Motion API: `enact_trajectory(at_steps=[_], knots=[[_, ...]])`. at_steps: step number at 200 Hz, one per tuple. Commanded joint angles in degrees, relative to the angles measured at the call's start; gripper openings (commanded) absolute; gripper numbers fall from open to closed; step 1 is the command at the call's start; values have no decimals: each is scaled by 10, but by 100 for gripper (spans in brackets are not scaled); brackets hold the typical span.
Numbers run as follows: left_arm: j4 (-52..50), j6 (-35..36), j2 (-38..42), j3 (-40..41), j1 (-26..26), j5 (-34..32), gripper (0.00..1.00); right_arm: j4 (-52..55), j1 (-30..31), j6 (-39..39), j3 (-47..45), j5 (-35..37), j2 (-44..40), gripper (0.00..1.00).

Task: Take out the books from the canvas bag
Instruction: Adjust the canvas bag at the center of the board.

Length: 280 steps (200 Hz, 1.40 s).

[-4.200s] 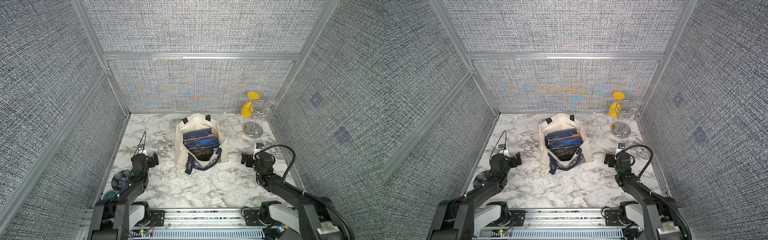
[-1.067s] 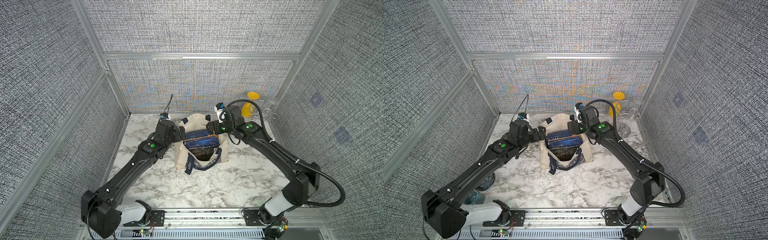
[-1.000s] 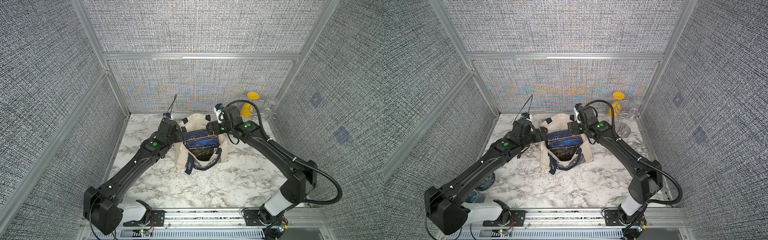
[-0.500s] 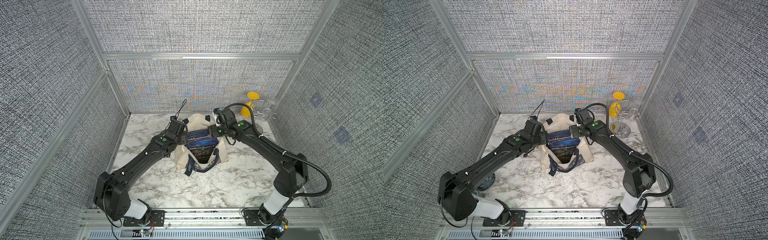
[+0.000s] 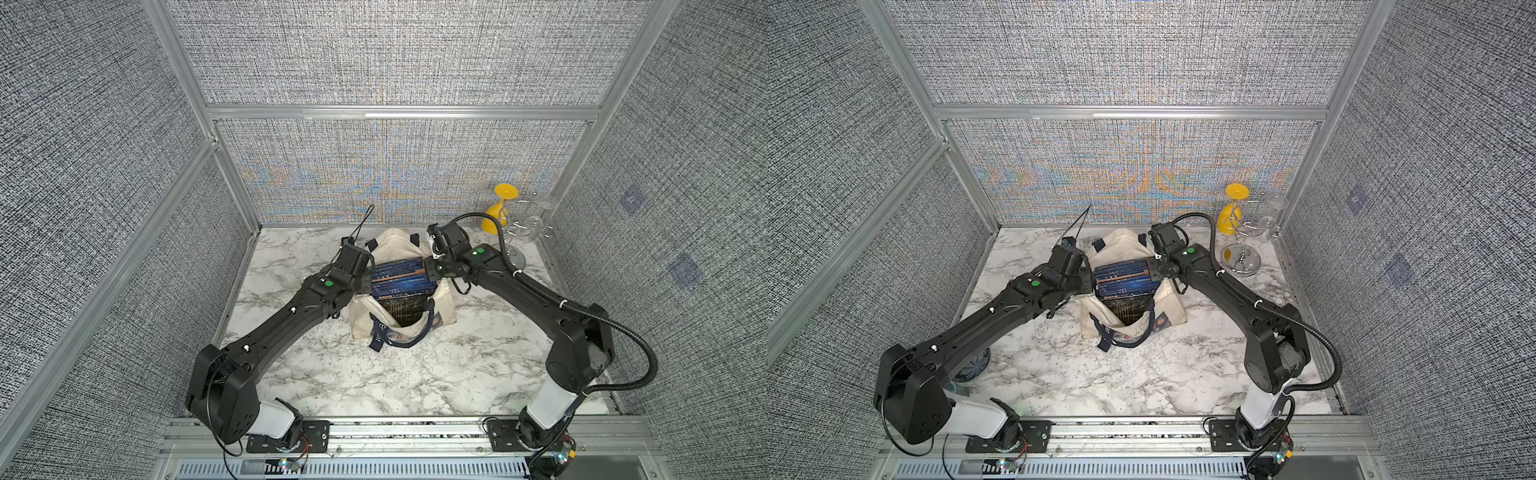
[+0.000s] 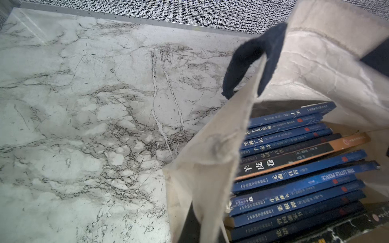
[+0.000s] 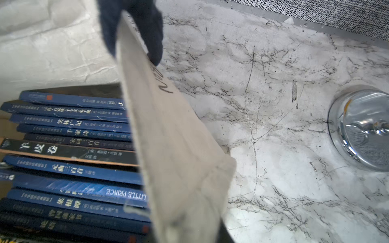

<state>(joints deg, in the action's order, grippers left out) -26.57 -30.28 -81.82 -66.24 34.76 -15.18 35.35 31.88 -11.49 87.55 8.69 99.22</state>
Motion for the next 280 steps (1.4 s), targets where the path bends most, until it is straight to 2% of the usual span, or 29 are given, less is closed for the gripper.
enact_trajectory(at_steps=[1, 14, 45, 77, 101, 118, 149, 161, 170, 181, 199, 213, 251, 280], knots=[[3, -4, 8, 10, -1, 5, 0, 16, 0, -10, 3, -14, -3, 10], [5, -6, 15, 18, -1, 4, 0, 21, 1, -12, 10, -21, -2, 0], [31, -3, 10, 25, -1, -9, 0, 5, 0, -17, 19, -44, 19, 0], [52, 26, -49, -30, -5, -39, 0, 1, 0, -11, 97, -66, 71, 0], [68, 47, -105, -104, -30, -21, 0, 33, -6, 5, 223, -73, 133, 0], [61, 60, -140, -174, -50, -6, 0, 36, -16, 9, 317, -107, 180, 0], [76, 105, -180, -274, -68, -16, 0, 85, -30, 6, 548, -156, 284, 0], [88, 120, -182, -289, -69, -18, 0, 81, -31, 10, 579, -166, 290, 0], [100, 123, -176, -281, -68, -17, 0, 58, -30, 12, 557, -173, 273, 0], [121, 113, -164, -247, -68, -11, 0, 5, -30, 7, 472, -170, 232, 0], [205, 89, -134, -131, -66, -3, 0, -109, -31, -7, 290, -159, 156, 0], [263, 62, -122, -44, -58, -8, 0, -158, -32, -22, 190, -152, 127, 0], [349, 8, -131, 108, -20, -20, 0, -268, -41, -95, -31, -164, 79, 0], [397, -17, -107, 200, 18, -46, 0, -352, -39, -150, -180, -156, 13, 0]])
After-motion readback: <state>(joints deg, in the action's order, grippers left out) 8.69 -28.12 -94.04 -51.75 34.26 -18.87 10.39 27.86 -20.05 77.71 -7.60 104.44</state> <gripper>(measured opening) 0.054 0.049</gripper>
